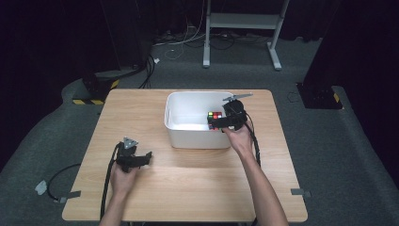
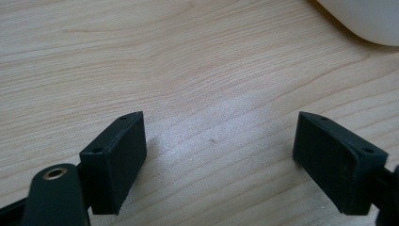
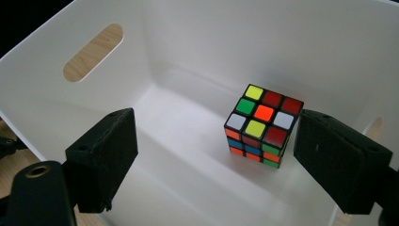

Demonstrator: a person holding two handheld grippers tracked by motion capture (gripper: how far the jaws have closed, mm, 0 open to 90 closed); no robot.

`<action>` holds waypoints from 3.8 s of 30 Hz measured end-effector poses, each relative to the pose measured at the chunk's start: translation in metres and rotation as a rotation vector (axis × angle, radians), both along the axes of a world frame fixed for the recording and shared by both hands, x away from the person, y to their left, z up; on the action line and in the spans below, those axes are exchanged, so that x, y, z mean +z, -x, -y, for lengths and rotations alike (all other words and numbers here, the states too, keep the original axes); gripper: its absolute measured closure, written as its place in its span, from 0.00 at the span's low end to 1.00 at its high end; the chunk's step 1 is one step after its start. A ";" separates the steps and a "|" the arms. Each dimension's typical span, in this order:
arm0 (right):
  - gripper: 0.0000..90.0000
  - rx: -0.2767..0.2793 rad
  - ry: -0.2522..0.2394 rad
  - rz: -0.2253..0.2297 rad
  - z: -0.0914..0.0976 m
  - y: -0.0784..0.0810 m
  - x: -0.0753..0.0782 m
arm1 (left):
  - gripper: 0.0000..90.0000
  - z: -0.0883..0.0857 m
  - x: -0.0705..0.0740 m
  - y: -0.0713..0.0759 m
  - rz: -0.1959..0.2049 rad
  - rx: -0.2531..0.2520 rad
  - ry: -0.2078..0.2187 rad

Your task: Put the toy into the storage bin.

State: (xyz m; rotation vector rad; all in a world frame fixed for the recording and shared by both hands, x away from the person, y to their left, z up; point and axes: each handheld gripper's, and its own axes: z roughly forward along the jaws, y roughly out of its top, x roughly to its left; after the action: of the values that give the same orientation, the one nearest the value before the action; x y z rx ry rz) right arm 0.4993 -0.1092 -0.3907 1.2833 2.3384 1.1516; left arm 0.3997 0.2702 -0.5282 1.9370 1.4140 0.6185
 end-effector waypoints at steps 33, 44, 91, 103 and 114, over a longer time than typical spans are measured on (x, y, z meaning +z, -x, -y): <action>0.22 -0.004 -0.001 0.150 0.006 0.028 0.017 | 0.20 0.000 0.000 0.000 0.000 0.000 -0.001; 0.24 -0.027 -0.014 0.148 0.017 0.033 0.023 | 0.20 0.000 0.000 0.000 0.000 0.000 0.000; 0.22 -0.100 -0.098 0.234 0.056 0.060 0.030 | 0.20 0.000 0.000 0.000 0.000 0.000 -0.001; 0.22 -0.122 -0.128 0.257 0.070 0.066 0.025 | 0.20 0.000 0.000 0.000 0.000 0.000 -0.001; 0.22 -0.146 -0.157 0.274 0.083 0.071 0.024 | 0.20 0.000 0.000 0.000 0.000 0.000 0.000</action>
State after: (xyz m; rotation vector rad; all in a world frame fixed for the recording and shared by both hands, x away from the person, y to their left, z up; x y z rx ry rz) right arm 0.4282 -0.1920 -0.3667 1.2329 1.9600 1.3863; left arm 0.3997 0.2702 -0.5282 1.9375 1.4142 0.6185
